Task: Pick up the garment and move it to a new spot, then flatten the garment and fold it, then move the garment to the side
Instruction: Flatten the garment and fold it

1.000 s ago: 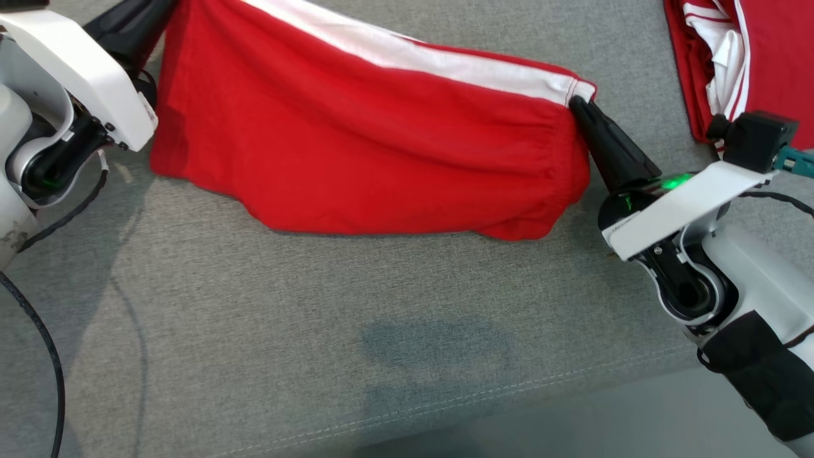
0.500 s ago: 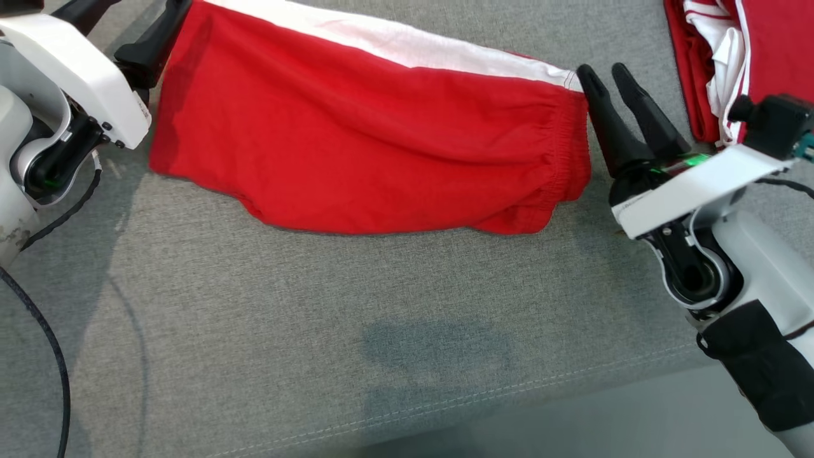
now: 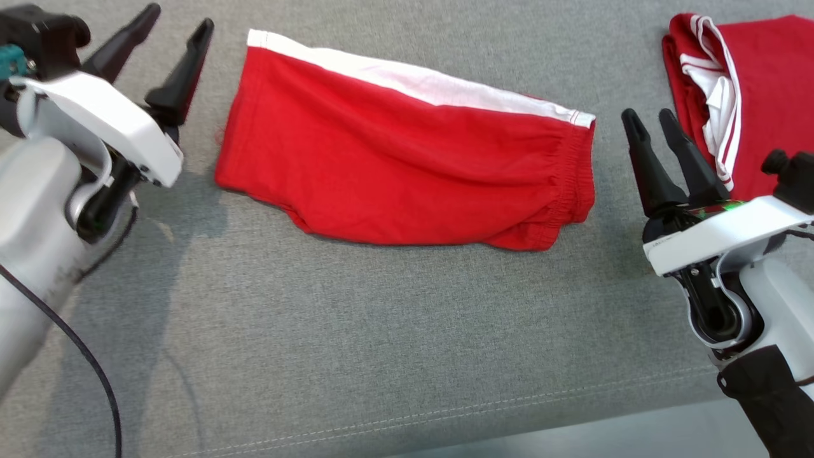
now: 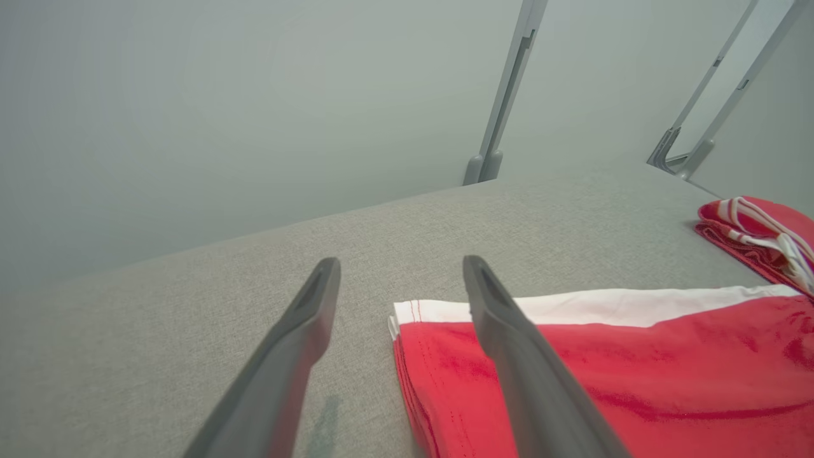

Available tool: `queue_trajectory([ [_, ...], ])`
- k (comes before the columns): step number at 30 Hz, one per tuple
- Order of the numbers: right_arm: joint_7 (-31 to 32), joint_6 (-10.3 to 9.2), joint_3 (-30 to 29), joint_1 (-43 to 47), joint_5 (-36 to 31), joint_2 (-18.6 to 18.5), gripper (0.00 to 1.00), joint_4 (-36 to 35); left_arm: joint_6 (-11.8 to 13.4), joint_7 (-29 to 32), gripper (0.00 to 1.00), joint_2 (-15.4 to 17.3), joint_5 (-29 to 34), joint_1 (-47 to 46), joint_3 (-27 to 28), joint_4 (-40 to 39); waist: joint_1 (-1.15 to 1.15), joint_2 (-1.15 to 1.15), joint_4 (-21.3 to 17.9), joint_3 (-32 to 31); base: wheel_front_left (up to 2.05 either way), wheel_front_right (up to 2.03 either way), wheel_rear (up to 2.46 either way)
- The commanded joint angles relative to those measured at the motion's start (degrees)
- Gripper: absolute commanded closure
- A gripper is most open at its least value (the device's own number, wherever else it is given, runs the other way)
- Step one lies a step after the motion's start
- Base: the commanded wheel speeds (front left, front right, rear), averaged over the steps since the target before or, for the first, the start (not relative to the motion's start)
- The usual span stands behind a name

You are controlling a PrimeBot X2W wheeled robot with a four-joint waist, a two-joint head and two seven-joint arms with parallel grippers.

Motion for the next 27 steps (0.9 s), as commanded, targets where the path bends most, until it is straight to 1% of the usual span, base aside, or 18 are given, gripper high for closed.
queue_trajectory([
  [1,-0.8,0.19,-1.0,2.6,-2.0,-0.3,0.00,-1.1,0.6,-0.5,0.00,1.0,3.2,2.7,5.8,-0.6,0.00,0.00,1.0,-2.1,0.00,0.00,0.00],
  [2,-0.8,0.19,-1.0,2.6,-2.0,-0.3,0.00,-1.1,0.6,-0.5,0.00,1.0,3.2,2.7,5.8,-0.6,0.00,0.00,1.0,-2.1,0.00,0.00,0.00],
  [4,-0.8,0.19,-3.0,3.6,-4.0,0.1,0.00,-1.1,0.7,-0.5,0.00,-0.1,5.8,6.4,9.8,-1.1,0.00,0.00,1.1,-3.2,0.00,0.00,0.00],
  [8,-0.8,0.19,-9.0,6.1,-9.6,1.8,0.00,-1.9,0.7,-0.5,0.00,-2.6,11.1,14.1,17.5,-2.3,0.00,0.00,1.3,-5.3,0.00,0.00,0.00],
  [14,-0.8,0.19,-16.8,10.0,-21.1,3.8,0.00,-3.8,0.9,-0.5,0.00,-6.7,18.6,23.4,27.7,-2.8,0.00,0.00,1.2,-7.3,0.00,0.00,0.00],
  [17,-0.8,0.19,-20.1,11.8,-26.5,5.5,0.00,-4.9,1.1,-0.5,0.00,-8.7,22.0,26.6,32.2,-2.7,0.00,0.00,0.8,-7.8,0.00,0.00,0.00],
  [19,-0.8,0.19,-21.5,12.9,-28.9,6.9,0.00,-5.6,1.0,-0.5,0.00,-10.2,23.6,28.1,35.0,-2.1,0.00,0.00,0.5,-7.9,0.00,0.00,0.00],
  [23,-0.8,0.19,-22.0,14.4,-31.5,8.7,0.00,-6.5,0.7,-0.5,0.00,-12.6,25.4,29.8,39.3,-0.1,0.00,0.00,-0.6,-7.6,0.00,0.00,0.00],
  [27,-0.8,0.19,-21.7,14.7,-32.2,9.6,0.00,-6.8,0.4,-0.5,0.00,-14.5,26.1,29.9,41.4,4.3,0.00,0.00,-2.1,-7.1,0.00,0.00,0.00],
])
